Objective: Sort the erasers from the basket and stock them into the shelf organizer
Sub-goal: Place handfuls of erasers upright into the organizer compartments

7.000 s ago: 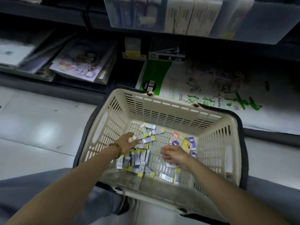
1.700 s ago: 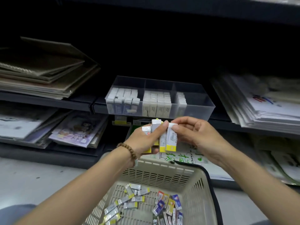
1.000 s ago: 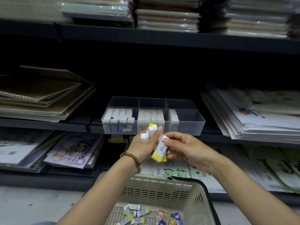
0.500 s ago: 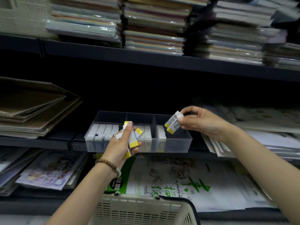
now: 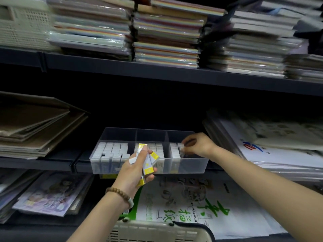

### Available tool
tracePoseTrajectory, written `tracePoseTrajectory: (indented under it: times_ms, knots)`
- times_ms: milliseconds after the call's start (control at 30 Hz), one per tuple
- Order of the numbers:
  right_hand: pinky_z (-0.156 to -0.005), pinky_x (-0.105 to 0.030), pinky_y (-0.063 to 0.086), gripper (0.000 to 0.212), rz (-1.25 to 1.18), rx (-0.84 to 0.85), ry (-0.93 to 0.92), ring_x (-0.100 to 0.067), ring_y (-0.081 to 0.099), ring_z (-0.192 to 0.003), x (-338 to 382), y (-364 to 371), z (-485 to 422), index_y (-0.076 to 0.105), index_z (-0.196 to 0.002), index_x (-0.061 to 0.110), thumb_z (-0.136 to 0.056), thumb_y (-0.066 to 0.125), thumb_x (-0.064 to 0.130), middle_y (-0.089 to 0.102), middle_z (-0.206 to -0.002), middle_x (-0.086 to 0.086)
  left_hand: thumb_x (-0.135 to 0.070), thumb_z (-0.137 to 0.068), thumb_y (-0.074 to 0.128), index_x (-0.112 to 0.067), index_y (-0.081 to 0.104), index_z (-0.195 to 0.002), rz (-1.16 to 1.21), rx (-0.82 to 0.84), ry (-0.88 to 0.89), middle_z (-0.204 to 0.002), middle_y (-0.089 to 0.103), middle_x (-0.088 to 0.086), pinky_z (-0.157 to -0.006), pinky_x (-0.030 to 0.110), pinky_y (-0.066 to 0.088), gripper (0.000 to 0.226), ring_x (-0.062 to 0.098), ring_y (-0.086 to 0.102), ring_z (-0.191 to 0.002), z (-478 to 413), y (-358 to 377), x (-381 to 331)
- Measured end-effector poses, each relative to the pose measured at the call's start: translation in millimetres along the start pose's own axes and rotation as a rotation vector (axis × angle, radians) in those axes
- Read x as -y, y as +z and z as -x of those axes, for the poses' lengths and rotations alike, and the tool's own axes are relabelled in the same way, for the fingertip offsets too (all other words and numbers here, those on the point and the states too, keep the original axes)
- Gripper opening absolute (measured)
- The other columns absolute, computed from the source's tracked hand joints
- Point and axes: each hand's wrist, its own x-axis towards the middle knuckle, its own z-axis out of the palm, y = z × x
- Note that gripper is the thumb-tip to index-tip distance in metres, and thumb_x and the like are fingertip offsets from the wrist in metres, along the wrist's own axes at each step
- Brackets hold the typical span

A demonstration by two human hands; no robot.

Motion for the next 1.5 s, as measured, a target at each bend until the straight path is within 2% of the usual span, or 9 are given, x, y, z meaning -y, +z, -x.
tracePoseTrajectory:
  times_ms: [133,367,467,600,733,933,1067,1267,1500]
  knots:
    - [-0.054,-0.014,0.054,0.032,-0.214,-0.010,0.110,-0.019,0.063,-0.076,0.3,2.8,0.3,0.058,-0.109,-0.007,-0.081,0.070,0.003,0.063,-0.100,-0.019,-0.041,-0.084,0.057,-0.013,0.066,-0.089,0.001,-0.001,-0.024,-0.074,0.065,0.005,-0.041,0.019,0.048,0.031,0.010,0.061,-0.050,0.0,0.5,0.2]
    - [-0.073,-0.023,0.056,0.028,-0.378,0.015,0.261,-0.022,0.063,-0.089,7.5,0.9,-2.0,0.060,-0.109,-0.007,-0.085,0.066,0.004,0.063,-0.115,-0.021,-0.041,-0.085,0.059,-0.011,0.067,-0.090,0.011,-0.012,-0.077,-0.074,0.067,0.006,-0.041,0.019,0.048,0.031,0.014,0.064,-0.055,-2.3,-3.2,-1.7]
    - [-0.058,-0.018,0.057,0.037,-0.379,-0.008,0.250,-0.017,0.063,-0.079,4.7,6.4,-3.4,0.059,-0.116,-0.002,-0.083,0.070,0.009,0.064,-0.115,-0.018,-0.035,-0.086,0.060,-0.009,0.066,-0.093,0.021,-0.003,-0.114,-0.070,0.069,0.006,-0.041,0.019,0.048,0.028,0.014,0.067,-0.056,-2.7,-6.2,-2.1]
    - [-0.087,-0.033,0.055,0.047,-0.291,0.010,0.271,-0.027,0.065,-0.099,3.0,10.1,-5.3,0.057,-0.122,0.000,-0.082,0.072,0.019,0.065,-0.116,-0.017,-0.024,-0.088,0.061,-0.005,0.062,-0.103,0.018,0.040,-0.156,-0.080,0.069,0.010,-0.041,0.019,0.048,0.024,0.013,0.069,-0.058,-2.2,-8.7,-4.1]
    - [-0.050,-0.015,0.054,0.042,-0.376,0.028,0.311,-0.014,0.063,-0.070,12.3,12.9,-2.5,0.056,-0.121,-0.003,-0.084,0.069,0.013,0.065,-0.113,-0.019,-0.027,-0.084,0.064,-0.007,0.064,-0.106,-0.019,0.111,-0.157,-0.081,0.074,0.005,-0.044,0.019,0.049,0.030,0.013,0.071,-0.068,-2.0,-11.4,-7.0]
    - [-0.072,-0.026,0.057,0.039,-0.322,0.023,0.241,-0.023,0.065,-0.092,18.8,19.0,3.4,0.056,-0.120,-0.004,-0.088,0.065,0.017,0.064,-0.115,-0.018,-0.046,-0.060,0.071,-0.015,0.068,-0.104,-0.083,0.139,-0.125,-0.085,0.075,-0.001,-0.038,0.014,0.041,0.054,0.011,0.071,-0.077,0.0,-15.1,-7.3]
    - [-0.062,-0.024,0.055,0.025,-0.266,-0.173,0.022,-0.016,0.064,-0.078,23.1,12.4,24.3,0.061,-0.105,0.006,-0.090,0.062,0.025,0.067,-0.100,-0.012,-0.043,-0.060,0.075,-0.016,0.066,-0.106,-0.044,0.126,-0.141,-0.080,0.074,-0.001,-0.031,0.013,0.032,0.054,0.014,0.071,-0.073,1.8,-14.9,-4.8]
    - [-0.054,-0.018,0.048,0.024,-0.547,0.195,-0.035,-0.004,0.058,-0.064,22.4,32.1,78.7,0.072,-0.089,0.015,-0.088,0.061,0.036,0.065,-0.075,0.007,-0.051,-0.055,0.074,-0.017,0.067,-0.097,-0.216,0.208,-0.148,-0.065,0.068,-0.007,-0.032,0.012,0.032,0.055,0.008,0.063,-0.058,10.4,-1.1,6.4]
    - [-0.060,-0.017,0.050,0.024,-0.551,0.262,-0.007,-0.005,0.063,-0.073,21.2,33.5,84.4,0.074,-0.095,0.016,-0.083,0.067,0.036,0.071,-0.086,0.000,-0.047,-0.067,0.068,-0.015,0.065,-0.103,-0.199,0.189,-0.174,-0.071,0.071,-0.005,-0.033,0.013,0.033,0.049,0.008,0.061,-0.057,7.7,0.0,15.0]
